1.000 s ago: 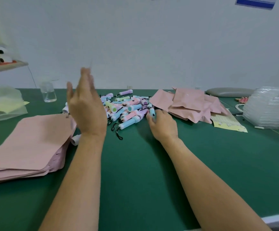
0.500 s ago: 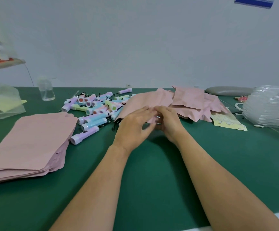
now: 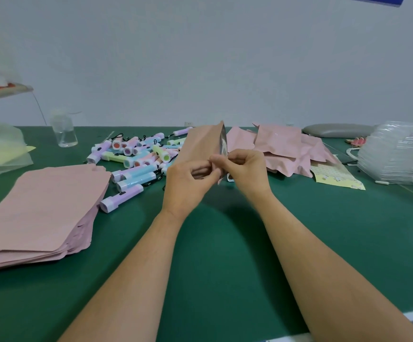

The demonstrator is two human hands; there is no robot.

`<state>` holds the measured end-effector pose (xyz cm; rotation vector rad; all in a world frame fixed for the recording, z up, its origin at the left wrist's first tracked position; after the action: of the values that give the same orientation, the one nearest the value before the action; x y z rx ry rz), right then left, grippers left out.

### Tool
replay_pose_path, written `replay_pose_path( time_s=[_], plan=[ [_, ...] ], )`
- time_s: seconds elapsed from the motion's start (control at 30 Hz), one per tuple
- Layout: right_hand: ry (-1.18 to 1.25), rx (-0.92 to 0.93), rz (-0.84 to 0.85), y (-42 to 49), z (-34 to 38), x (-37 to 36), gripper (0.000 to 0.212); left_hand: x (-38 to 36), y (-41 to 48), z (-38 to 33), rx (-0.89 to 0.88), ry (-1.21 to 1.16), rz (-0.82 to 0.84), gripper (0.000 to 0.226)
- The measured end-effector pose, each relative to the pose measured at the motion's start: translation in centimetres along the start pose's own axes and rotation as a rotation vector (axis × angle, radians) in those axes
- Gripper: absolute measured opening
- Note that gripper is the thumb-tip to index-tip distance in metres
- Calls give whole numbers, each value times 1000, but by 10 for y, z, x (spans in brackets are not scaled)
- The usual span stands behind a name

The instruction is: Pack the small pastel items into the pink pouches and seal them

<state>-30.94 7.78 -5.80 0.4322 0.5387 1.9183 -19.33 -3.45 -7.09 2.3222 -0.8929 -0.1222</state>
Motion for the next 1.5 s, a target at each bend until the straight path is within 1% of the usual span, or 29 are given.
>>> replay_pose_path(
  time_s=[0.03, 0.1, 0.17, 0.23, 0.27, 0.33, 0.37, 0.43, 0.47, 0.5, 0.53, 0.6, 0.63, 0.7, 0.73, 0.8, 0.9, 1.0, 1.07, 1.13, 1.2, 1.23, 1.27, 1.3, 1.33, 1.37, 1.43, 1.5],
  plan=[
    [-34, 47, 11, 0, 2, -1, 18, -1, 0, 2, 30, -15, 17, 7],
    [-179, 167, 41, -1, 5, -5, 23, -3, 0, 8, 82, 29, 35, 13],
    [-356, 277, 83, -4, 7, -12, 34, -3, 1, 12, 97, 111, 23, 16],
    [-459, 324, 122, -5, 10, -18, 39, -4, 3, 14, 102, 175, -13, 11],
    [-489, 328, 132, -4, 10, -19, 41, -3, 3, 14, 87, 222, -54, 15],
    [-524, 312, 118, -3, 10, -19, 45, 3, 5, 14, 88, 267, -185, 25],
    [-552, 304, 92, -2, 9, -17, 43, 8, 6, 14, 96, 270, -261, 25],
    [-676, 293, -6, -1, 7, -11, 36, 15, 6, 11, 70, 275, -370, 20],
    [-744, 264, -57, -2, 5, -8, 31, 16, 4, 8, 35, 273, -385, 14],
    [-789, 204, -92, -3, 2, -6, 27, 16, 3, 1, -16, 284, -376, 9],
    [-796, 118, -106, -4, -2, -5, 25, 15, 2, -5, -74, 320, -357, 9],
    [-709, -48, -112, -8, -7, -7, 27, 11, 0, -13, -176, 424, -306, 13],
    [-665, -77, -117, -9, -8, -8, 29, 9, 1, -14, -194, 470, -287, 11],
    [-634, -71, -115, -7, -7, -8, 26, 7, 3, -12, -196, 546, -257, 2],
    [-645, -67, -113, -7, -6, -8, 23, 6, 4, -11, -193, 565, -252, 5],
    [-696, -80, -113, -7, -6, -9, 18, 6, 3, -12, -179, 547, -276, 10],
    [-794, -137, -119, -8, -11, -10, 21, 12, 4, -12, -152, 490, -388, 18],
    [-835, -177, -119, -6, -14, -10, 21, 12, 5, -3, -98, 449, -404, 19],
    [-751, -105, -58, -7, -11, -18, 27, 10, 6, 2, -41, 382, -381, 25],
    [-690, 14, 36, -13, -3, -28, 39, 7, 8, 9, 37, 328, -350, 38],
    [-777, 137, 86, -17, 3, -34, 42, 5, 9, 18, 110, 340, -315, 58],
    [-833, 178, 92, -17, 5, -35, 41, 4, 10, 22, 133, 365, -297, 61],
    [-884, 211, 88, -17, 6, -35, 39, 4, 10, 24, 144, 394, -289, 56],
    [-928, 228, 76, -17, 7, -36, 35, 6, 10, 25, 142, 402, -302, 44],
    [-963, 213, 55, -16, 6, -35, 31, 8, 10, 26, 153, 377, -338, 33],
    [-991, 172, 28, -14, 4, -33, 26, 10, 10, 28, 176, 328, -391, 31],
    [-1040, 77, -4, -13, -2, -28, 22, 15, 9, 30, 209, 213, -490, 41],
    [-1049, 30, -4, -14, -5, -25, 21, 14, 9, 29, 208, 130, -512, 49]
  ],
)
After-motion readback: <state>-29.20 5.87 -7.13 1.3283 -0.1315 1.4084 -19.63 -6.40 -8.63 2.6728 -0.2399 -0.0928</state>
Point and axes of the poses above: each hand's wrist, its own y-axis towards the middle knuckle, its own x-axis out of the back of the hand, z = x × y, the point moved 6 cm from there along y, towards the middle knuckle, and after that the axes turned 8 degrees about -z, right-handed, at the moved point
